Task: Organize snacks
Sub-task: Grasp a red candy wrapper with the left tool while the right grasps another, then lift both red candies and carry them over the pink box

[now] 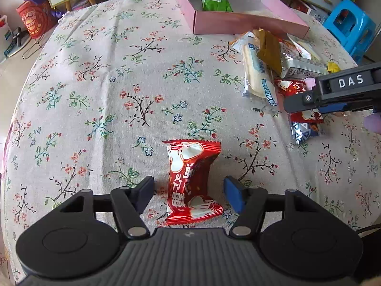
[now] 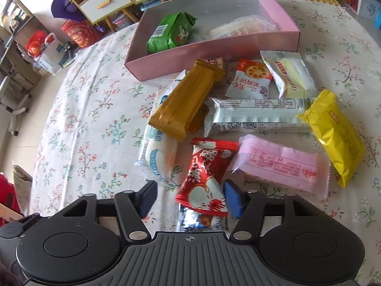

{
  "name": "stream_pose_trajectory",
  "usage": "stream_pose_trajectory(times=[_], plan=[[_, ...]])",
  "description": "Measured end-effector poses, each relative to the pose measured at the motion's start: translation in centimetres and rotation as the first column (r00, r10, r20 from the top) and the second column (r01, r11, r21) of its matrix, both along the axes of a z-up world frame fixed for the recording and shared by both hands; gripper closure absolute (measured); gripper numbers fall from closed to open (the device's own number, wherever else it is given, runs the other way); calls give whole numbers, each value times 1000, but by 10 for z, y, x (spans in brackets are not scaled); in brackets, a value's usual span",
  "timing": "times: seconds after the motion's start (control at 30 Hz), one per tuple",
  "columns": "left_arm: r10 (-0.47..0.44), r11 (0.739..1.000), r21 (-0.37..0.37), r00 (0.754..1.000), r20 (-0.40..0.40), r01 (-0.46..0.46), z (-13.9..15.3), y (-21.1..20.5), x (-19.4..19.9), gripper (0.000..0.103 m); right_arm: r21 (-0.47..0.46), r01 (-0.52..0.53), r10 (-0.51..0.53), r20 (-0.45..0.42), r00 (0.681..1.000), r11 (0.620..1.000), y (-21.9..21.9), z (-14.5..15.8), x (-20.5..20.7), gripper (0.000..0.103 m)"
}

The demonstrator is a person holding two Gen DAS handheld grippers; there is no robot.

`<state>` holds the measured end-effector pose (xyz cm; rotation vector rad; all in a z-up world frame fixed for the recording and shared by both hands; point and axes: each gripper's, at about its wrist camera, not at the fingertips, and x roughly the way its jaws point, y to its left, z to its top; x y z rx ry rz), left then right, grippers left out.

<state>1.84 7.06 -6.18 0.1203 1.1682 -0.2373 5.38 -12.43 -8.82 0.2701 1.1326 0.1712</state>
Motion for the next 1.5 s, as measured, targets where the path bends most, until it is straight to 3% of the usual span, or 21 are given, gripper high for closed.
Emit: stream_pose_trajectory(times=[0.1, 0.27, 0.7, 0.77, 0.93, 1.07, 1.2, 1.43, 1.5], plan=[[1, 1000, 7, 1000, 9, -1, 1, 1, 0, 53, -15, -2, 2, -7, 1000, 1000, 0, -2, 0, 68], [9, 1000, 2, 1000, 21, -9, 4, 1, 1, 72, -52, -21, 21, 9, 1000, 998, 4, 1, -3, 71], [38, 997, -62, 998, 47, -35, 14, 4, 2, 75, -42, -55, 57, 41, 998, 998, 2, 13, -7, 92], [32, 997, -67, 998, 49, -29, 15, 2, 1, 75, -36, -59, 61, 33, 998, 998, 1, 13, -7, 91], [25, 998, -58, 998, 50, -23, 14, -2, 2, 75, 27, -29, 29, -3, 1000, 999, -2, 8, -3, 79], [25, 998, -51, 999, 45, -22, 12, -2, 4, 74, 20, -12, 12, -15, 1000, 1000, 3, 4, 3, 74], [24, 999, -47, 999, 43, -22, 11, -3, 5, 74, 57, 30, -27, -49, 998, 998, 4, -1, 11, 57], [22, 999, -42, 999, 41, -21, 9, -4, 6, 74, 54, 93, -90, -59, 994, 994, 2, -7, 18, 56], [23, 999, -42, 999, 41, -21, 9, -4, 6, 74, 41, 91, -89, -49, 995, 995, 3, -8, 19, 61]])
